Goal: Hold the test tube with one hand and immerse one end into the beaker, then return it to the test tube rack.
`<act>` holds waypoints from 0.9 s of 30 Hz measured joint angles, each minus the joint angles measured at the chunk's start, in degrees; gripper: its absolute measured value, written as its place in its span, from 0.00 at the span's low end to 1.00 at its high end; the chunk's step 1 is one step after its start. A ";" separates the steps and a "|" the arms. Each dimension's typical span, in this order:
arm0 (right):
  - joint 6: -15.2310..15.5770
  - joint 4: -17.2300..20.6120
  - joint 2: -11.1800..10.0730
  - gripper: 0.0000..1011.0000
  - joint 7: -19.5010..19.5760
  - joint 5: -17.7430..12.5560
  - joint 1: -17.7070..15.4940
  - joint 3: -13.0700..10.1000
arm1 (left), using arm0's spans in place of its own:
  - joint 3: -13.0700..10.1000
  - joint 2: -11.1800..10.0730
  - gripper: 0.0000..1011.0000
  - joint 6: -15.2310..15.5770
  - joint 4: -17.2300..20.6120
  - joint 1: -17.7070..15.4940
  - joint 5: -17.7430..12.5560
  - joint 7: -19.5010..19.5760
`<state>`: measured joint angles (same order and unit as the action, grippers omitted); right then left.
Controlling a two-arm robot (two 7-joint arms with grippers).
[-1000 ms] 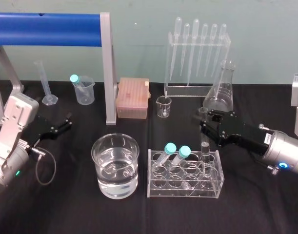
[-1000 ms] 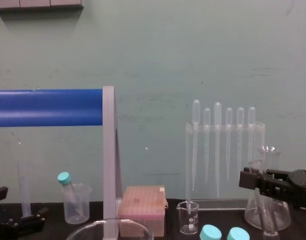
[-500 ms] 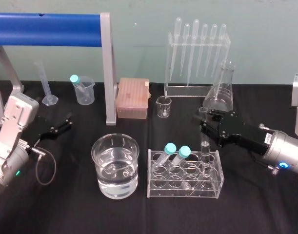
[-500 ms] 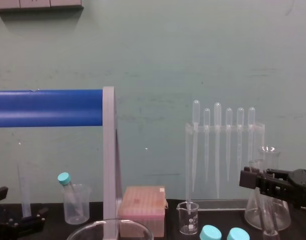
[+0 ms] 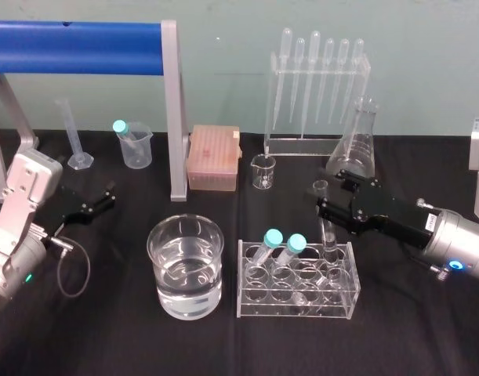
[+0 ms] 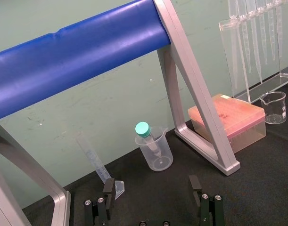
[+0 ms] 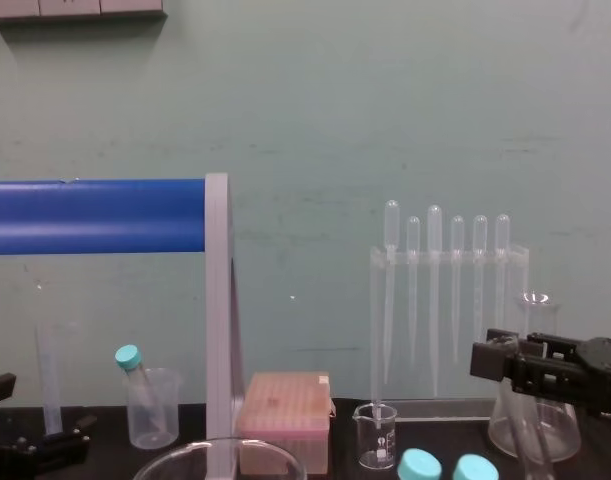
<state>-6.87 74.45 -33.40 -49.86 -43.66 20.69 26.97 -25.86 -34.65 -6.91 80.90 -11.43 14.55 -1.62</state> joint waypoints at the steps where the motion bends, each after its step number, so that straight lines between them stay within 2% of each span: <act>1: 0.00 0.00 0.00 0.62 0.00 0.00 0.00 0.00 | 0.00 0.00 0.99 0.00 0.00 0.00 0.00 0.00; 3: 0.00 0.00 0.00 0.65 0.00 -0.01 0.00 0.00 | 0.00 0.00 0.99 0.00 0.00 0.00 0.00 0.00; 4: 0.01 0.00 0.00 0.71 0.00 -0.01 0.00 0.00 | 0.00 0.00 0.99 0.00 0.00 0.00 0.00 0.00; 10: 0.00 0.00 0.00 0.88 0.00 -0.01 0.00 0.00 | 0.00 0.00 0.99 0.00 0.00 0.00 0.00 0.00; 11: 0.00 0.00 0.00 0.88 0.00 -0.01 0.00 0.00 | 0.00 0.00 0.99 0.00 0.00 0.00 0.00 0.00; 12: 0.00 0.00 0.00 0.93 0.00 -0.01 0.00 0.00 | 0.00 0.00 0.99 0.00 0.00 0.00 0.00 0.00; 15: 0.00 0.00 0.00 0.99 0.00 -0.01 0.00 0.00 | 0.00 0.00 0.99 0.00 0.00 0.00 0.00 0.00; 21: -0.04 0.09 -0.02 0.99 0.00 0.00 0.01 -0.01 | 0.01 0.00 0.99 0.00 0.00 0.00 0.00 0.00; 27: -2.75 4.33 -0.43 0.99 0.32 0.12 1.26 -1.98 | 0.00 0.00 0.99 0.00 0.00 0.00 0.00 0.00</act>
<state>-9.63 78.78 -33.83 -49.54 -43.54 21.95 24.99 -25.86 -34.65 -6.91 80.90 -11.43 14.55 -1.62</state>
